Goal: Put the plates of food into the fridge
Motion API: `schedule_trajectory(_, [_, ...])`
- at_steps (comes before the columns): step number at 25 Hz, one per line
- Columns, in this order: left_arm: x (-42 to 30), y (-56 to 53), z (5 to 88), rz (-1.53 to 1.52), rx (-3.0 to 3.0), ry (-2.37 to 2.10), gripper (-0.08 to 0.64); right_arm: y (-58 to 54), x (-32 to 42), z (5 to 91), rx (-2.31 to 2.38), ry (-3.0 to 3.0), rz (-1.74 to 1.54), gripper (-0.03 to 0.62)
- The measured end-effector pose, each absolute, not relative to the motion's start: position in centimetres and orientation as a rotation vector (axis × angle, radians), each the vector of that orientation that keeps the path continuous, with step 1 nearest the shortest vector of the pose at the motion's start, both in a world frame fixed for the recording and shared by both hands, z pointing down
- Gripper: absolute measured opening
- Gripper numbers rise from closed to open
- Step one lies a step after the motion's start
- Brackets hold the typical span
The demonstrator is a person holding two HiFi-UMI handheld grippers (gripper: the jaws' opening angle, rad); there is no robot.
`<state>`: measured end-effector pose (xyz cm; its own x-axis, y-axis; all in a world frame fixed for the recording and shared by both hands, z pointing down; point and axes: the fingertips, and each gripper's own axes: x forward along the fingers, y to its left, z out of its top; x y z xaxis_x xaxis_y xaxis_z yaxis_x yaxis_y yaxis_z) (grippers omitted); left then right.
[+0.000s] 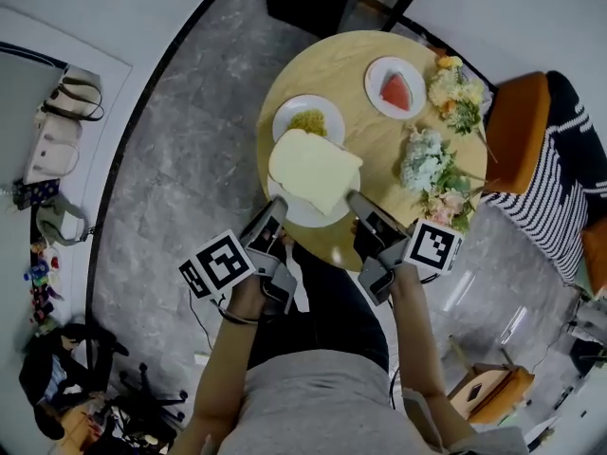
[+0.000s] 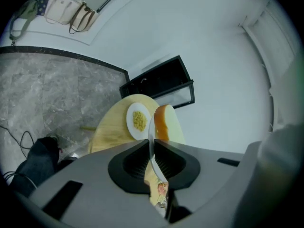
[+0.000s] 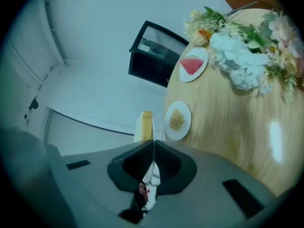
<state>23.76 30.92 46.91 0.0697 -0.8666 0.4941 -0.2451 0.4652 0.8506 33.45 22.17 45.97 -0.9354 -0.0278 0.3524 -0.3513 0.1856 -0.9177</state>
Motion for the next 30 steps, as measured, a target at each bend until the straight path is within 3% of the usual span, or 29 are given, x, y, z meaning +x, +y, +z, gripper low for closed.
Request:
schedule_trajectory(7, [16.1,34.5,45.3,-0.746,0.986,-1.514,0.037,24.8,24.9,44.2,0.222,-2.227,1.769,0.019])
schedule_trajectory(22, [-7.5,44.5,42.1,-0.827,0.976,-1.622,0.035,34.0,0.9,41.5,0.074,-2.271,1.748,0.018])
schedule_trajectory(30, [-14.9,44.8,41.9,-0.879,0.948,-1.631,0.035,33.9,-7.1,41.0,0.033,-2.256,1.724,0.018])
